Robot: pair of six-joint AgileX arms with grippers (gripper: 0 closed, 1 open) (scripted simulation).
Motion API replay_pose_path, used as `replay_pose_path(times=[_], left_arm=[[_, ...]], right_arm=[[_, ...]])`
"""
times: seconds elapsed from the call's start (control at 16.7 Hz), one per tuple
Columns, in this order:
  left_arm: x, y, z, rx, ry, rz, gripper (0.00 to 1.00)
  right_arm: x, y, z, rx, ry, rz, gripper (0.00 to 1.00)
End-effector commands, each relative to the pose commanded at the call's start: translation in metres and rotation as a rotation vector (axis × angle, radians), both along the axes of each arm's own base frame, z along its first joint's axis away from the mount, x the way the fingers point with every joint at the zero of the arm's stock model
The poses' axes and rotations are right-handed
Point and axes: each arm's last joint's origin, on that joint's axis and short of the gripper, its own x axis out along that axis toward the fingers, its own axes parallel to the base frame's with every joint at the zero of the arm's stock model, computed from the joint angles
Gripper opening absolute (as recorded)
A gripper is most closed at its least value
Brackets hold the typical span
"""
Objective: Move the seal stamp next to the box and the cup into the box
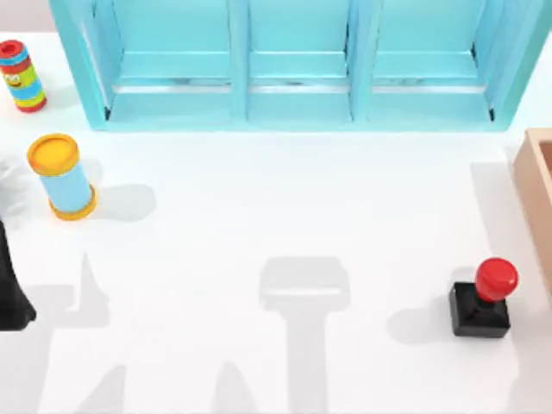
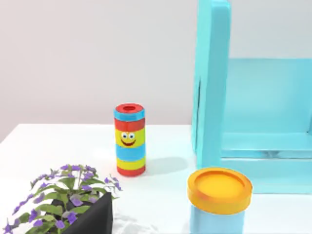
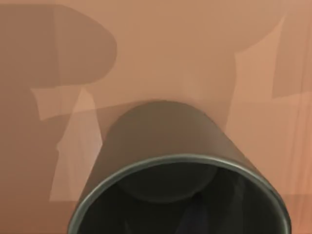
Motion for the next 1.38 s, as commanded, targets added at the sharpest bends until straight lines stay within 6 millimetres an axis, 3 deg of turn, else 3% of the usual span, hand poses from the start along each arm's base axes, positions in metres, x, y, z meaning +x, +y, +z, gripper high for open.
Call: replay_pose_path(times=[0.18, 0.24, 0.84, 1.14, 1.38], left_arm=[[0.000, 0.000, 0.000, 0.000, 0.000, 0.000, 1.00], [0.000, 0.000, 0.000, 0.000, 0.000, 0.000, 1.00], [0.000, 0.000, 0.000, 0.000, 0.000, 0.000, 1.00], [0.000, 0.000, 0.000, 0.000, 0.000, 0.000, 1.00], [0.000, 0.000, 0.000, 0.000, 0.000, 0.000, 1.00]], right_arm=[[0.000, 0.000, 0.000, 0.000, 0.000, 0.000, 0.98], [0.000, 0.000, 0.000, 0.000, 0.000, 0.000, 1.00], [0.002, -0.001, 0.005, -0.003, -0.024, 0.005, 1.00], [0.024, -0.014, 0.055, -0.032, -0.190, 0.035, 1.00], [0.021, -0.010, 0.096, -0.030, -0.172, 0.034, 1.00]])
